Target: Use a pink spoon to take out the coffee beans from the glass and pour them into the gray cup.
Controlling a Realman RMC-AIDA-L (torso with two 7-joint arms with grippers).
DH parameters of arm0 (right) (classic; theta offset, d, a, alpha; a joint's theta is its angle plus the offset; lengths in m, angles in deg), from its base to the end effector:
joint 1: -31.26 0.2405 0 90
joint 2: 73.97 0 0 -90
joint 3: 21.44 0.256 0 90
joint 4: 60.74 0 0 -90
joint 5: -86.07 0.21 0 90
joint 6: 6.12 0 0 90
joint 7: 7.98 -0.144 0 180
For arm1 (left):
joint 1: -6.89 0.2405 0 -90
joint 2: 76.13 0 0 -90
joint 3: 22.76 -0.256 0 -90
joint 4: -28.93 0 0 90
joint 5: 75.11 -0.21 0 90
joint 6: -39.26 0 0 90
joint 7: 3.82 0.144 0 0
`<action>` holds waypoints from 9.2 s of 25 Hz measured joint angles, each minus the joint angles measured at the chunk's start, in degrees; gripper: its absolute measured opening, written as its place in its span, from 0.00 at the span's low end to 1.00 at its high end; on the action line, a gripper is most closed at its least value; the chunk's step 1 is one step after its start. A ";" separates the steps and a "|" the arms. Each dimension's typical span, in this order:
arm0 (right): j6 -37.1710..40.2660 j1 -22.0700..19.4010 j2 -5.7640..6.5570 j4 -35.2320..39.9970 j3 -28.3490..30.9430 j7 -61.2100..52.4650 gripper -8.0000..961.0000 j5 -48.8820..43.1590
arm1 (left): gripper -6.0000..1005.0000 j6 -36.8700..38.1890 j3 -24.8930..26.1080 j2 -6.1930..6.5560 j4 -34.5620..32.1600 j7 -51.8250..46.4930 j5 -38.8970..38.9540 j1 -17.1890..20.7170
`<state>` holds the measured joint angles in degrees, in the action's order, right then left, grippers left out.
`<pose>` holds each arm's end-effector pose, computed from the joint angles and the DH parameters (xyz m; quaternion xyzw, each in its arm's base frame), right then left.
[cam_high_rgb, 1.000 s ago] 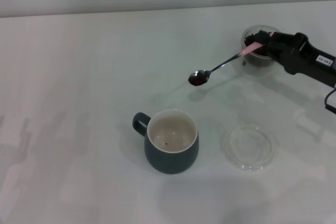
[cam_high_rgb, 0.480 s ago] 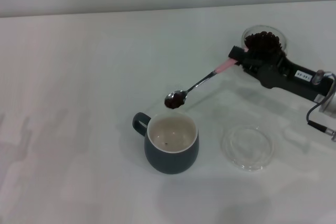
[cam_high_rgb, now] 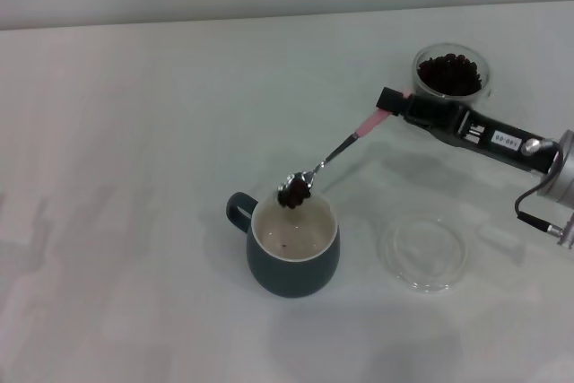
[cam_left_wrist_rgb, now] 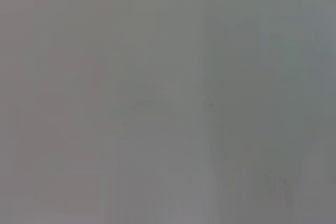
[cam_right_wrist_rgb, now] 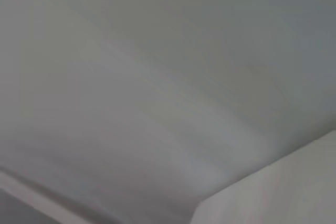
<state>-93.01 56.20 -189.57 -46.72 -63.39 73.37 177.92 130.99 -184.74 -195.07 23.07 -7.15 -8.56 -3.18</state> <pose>0.2991 0.2992 -0.0092 -0.7167 0.5310 0.4427 0.0916 -0.3498 0.2141 -0.0087 -0.7095 -0.1370 -0.3143 0.6157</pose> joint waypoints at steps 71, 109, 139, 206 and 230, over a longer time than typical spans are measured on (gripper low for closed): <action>-5.28 -11.43 8.79 4.44 1.96 10.58 0.17 -4.88 | 0.55 -2.17 0.00 0.01 1.19 0.00 0.00 -1.80; -1.04 -9.97 9.82 3.92 1.88 4.94 0.18 -13.50 | 0.55 -3.45 0.00 -0.16 1.34 0.04 -0.01 -2.58; 0.28 -9.56 9.16 3.83 2.29 4.08 0.29 -14.50 | 0.55 -3.50 0.00 -0.24 1.56 0.09 -0.01 -2.47; 7.65 -7.84 1.32 5.99 34.55 34.86 0.35 -12.73 | 0.55 -3.15 0.00 -0.34 0.87 0.26 7.30 -3.07; 9.38 -7.73 1.07 -4.29 40.61 68.03 0.35 2.78 | 0.55 -3.76 1.38 -0.53 -0.64 0.34 11.87 -4.31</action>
<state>-83.63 48.47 -188.49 -51.01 -22.78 141.40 180.69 127.23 -183.36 -195.60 22.43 -6.82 3.30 -7.49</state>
